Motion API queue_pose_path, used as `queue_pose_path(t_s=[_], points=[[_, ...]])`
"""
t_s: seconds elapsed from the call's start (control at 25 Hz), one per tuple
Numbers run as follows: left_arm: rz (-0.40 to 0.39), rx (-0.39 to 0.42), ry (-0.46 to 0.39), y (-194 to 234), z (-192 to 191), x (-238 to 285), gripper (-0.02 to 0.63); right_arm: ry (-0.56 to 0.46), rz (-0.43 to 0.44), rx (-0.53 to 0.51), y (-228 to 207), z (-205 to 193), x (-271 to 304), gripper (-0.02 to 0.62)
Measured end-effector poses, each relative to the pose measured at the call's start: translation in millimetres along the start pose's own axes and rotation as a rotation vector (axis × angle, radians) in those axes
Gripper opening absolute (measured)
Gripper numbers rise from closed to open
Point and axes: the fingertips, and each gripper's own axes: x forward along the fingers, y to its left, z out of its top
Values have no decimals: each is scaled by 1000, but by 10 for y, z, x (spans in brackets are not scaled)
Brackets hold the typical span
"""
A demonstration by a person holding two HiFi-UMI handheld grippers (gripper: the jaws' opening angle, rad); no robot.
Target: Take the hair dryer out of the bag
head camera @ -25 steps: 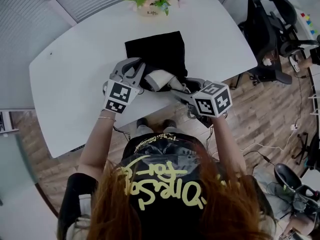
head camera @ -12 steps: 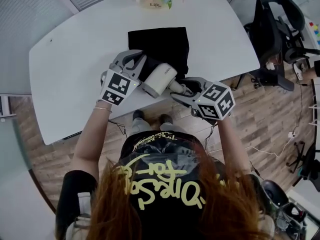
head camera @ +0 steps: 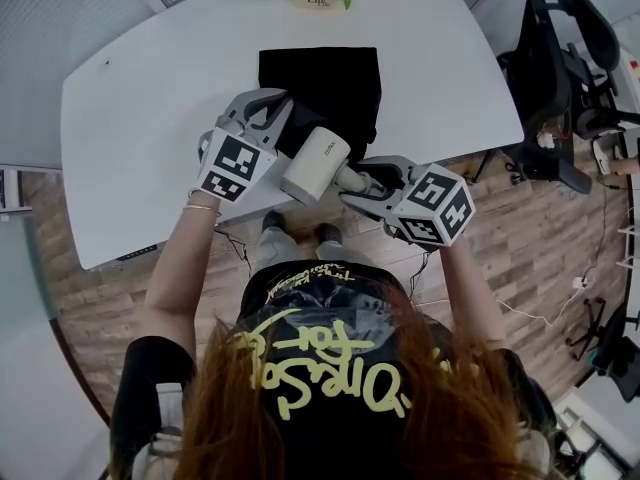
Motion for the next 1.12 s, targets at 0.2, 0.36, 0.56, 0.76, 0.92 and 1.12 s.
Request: queue_pose_path(t_s=[0.2, 0.36, 0.56, 0.76, 0.92, 1.12], points=[[17, -1, 4, -36, 0, -6, 17, 12, 31, -31, 121, -53, -14, 221], [32, -1, 6, -83, 18, -29, 17, 12, 49, -45, 201, -65, -81, 221], [57, 22, 15, -142, 16, -121, 17, -33, 91, -43, 341, 21, -216, 222], [70, 37, 23, -213, 38, -212, 17, -69, 88, -52, 416, 133, -373, 221], [83, 30, 26, -247, 49, -242, 17, -90, 81, -50, 398, 213, -486, 221], [84, 36, 26, -289, 77, -273, 17, -107, 71, -42, 380, 295, -579, 221]])
